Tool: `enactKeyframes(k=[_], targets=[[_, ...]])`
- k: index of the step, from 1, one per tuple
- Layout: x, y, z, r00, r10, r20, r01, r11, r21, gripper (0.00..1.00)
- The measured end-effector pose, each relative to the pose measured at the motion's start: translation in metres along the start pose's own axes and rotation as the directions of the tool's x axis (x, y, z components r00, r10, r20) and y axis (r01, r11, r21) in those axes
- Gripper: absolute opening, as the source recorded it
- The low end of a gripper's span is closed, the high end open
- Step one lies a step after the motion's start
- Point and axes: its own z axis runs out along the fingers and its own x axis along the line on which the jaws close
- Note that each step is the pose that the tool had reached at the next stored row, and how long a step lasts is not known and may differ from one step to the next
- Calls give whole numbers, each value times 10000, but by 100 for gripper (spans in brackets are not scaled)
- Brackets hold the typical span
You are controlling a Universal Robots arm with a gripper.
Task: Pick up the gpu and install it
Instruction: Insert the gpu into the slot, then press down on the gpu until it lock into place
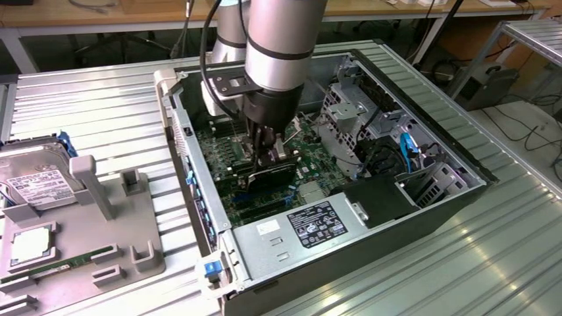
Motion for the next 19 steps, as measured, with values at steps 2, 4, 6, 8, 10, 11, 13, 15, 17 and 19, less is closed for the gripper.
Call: enactKeyframes(k=[2, 4, 6, 8, 10, 11, 13, 15, 17, 19], targets=[[-6, 23, 0, 10000, 0, -34, 0, 10000, 2, 14], [-6, 34, 0, 10000, 0, -38, 0, 10000, 3, 11], [-6, 37, 1, 10000, -2, -39, 2, 10000, 2, 11], [-5, 39, 5, 10000, 0, -40, 0, 10000, 2, 11], [-4, 40, 9, 10000, 0, -40, 0, 10000, 2, 11], [-4, 41, 13, 10000, 0, -38, 0, 10000, 3, 11], [0, 42, 24, 10000, 2, -38, -2, 10000, 3, 11], [2, 43, 38, 10000, 1, -37, -1, 10000, 3, 11], [4, 44, 52, 10000, 0, -38, 0, 10000, 3, 11], [6, 45, 66, 10000, 0, -38, 0, 10000, 3, 11]])
